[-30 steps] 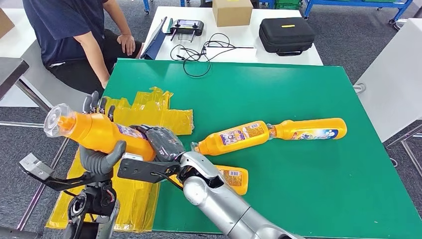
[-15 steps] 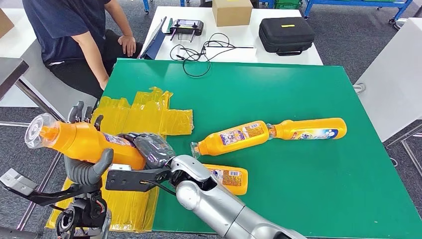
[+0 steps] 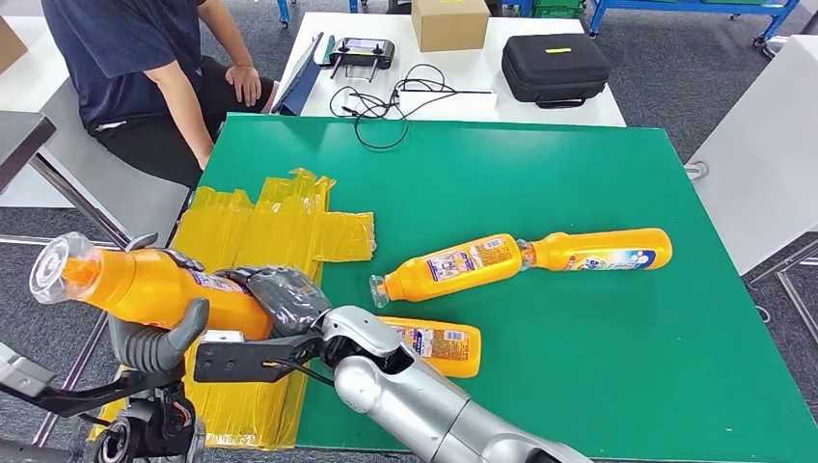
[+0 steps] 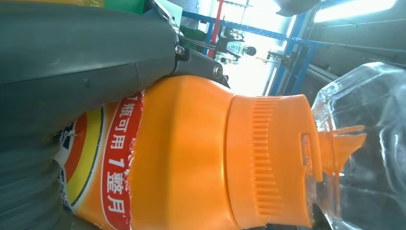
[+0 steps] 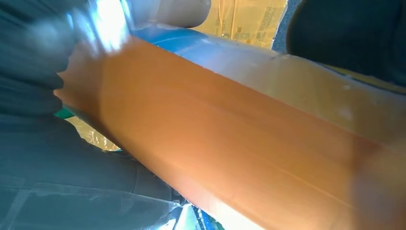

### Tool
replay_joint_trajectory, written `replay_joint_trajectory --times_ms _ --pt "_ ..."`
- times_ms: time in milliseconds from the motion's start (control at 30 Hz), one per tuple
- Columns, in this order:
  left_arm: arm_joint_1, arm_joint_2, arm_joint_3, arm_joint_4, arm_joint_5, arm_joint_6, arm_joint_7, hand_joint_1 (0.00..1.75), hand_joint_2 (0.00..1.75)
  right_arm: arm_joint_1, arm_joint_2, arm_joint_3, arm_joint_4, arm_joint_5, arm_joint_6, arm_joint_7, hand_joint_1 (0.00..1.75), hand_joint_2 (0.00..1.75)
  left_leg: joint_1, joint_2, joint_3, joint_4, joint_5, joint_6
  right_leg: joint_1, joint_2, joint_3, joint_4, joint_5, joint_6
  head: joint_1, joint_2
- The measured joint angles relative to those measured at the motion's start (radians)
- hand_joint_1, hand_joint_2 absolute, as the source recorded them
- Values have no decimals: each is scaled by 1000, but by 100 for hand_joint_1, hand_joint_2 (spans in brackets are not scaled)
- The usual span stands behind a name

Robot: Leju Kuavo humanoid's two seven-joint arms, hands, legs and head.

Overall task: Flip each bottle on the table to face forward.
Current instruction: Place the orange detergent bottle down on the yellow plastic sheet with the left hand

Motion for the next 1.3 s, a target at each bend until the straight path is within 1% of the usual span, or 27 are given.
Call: replay_joint_trajectory --times_ms 67,133,200,233,267,300,367,400,467,500,567,667,900,967,1067,1300 --pt "2 -1 2 -5 -14 2 2 175 175 2 0 -3 0 12 -8 -1 26 87 0 0 0 0 0 0 0 0 0 0 0 0 0 0" --pt "3 -2 4 -13 -49 17 2 175 175 11 -1 -10 0 30 -22 -5 0 0 0 0 0 0 0 0 0 0 0 0 0 0 0 0" --pt "-2 -3 9 -20 -127 68 -2 175 175 26 -4 -23 -2 40 -28 -9 0 0 0 0 0 0 0 0 0 0 0 0 0 0 0 0" --pt "-9 -2 16 -22 -194 121 -5 175 175 37 -8 -33 -9 41 -26 -12 0 0 0 0 0 0 0 0 0 0 0 0 0 0 0 0" --pt "-19 -2 24 -22 -289 199 -6 175 175 50 -14 -47 -22 39 -23 -15 0 0 0 0 0 0 0 0 0 0 0 0 0 0 0 0" --pt "-32 0 34 -18 -415 300 -1 175 175 67 -21 -65 -46 37 -17 -19 0 0 0 -1 0 0 0 0 0 -1 0 0 0 0 0 0" --pt "-62 5 51 -1 -681 501 23 175 175 103 -38 -109 -114 33 2 -23 0 0 0 -2 0 0 0 0 0 -2 0 0 0 0 0 0" --pt "-79 9 58 15 -796 582 40 175 175 121 -49 -133 -155 32 12 -23 0 0 0 -2 0 0 0 0 0 -2 1 0 0 0 0 0" --pt "-113 25 67 66 -938 689 66 175 175 164 -72 -186 -252 29 19 -25 0 0 0 -3 0 0 0 0 0 -3 1 0 0 0 0 0" --pt "-130 34 70 98 -972 722 70 175 175 188 -85 -212 -306 26 20 -27 0 0 0 -3 0 0 0 0 0 -3 1 0 0 0 0 0" --pt "-158 52 72 159 -989 757 67 175 175 232 -110 -255 -403 20 20 -31 0 0 0 -2 0 0 0 0 0 -3 1 0 0 0 0 0" --pt "-184 67 75 219 -988 770 63 175 175 275 -138 -296 -498 17 21 -33 0 0 -1 -1 0 0 0 0 0 -2 1 0 0 0 0 0" --pt "-211 80 75 283 -1003 785 66 175 175 318 -167 -328 -600 10 14 -45 0 0 0 -1 0 0 0 0 0 -2 0 0 0 0 0 0" --pt "-220 87 71 311 -1047 820 72 175 175 342 -185 -337 -641 -14 -9 -73 0 0 0 -2 0 0 0 0 0 -3 0 0 0 0 0 0" --pt "-238 99 64 375 -1138 873 75 175 175 382 -230 -356 -728 -58 -43 -107 0 0 0 -2 0 0 0 0 0 -2 0 0 0 0 0 0" --pt "-308 99 78 523 -1411 887 83 175 175 435 -329 -380 -876 -124 -68 -154 0 0 -1 -1 0 0 0 0 -1 -1 1 -1 1 0 0 0"
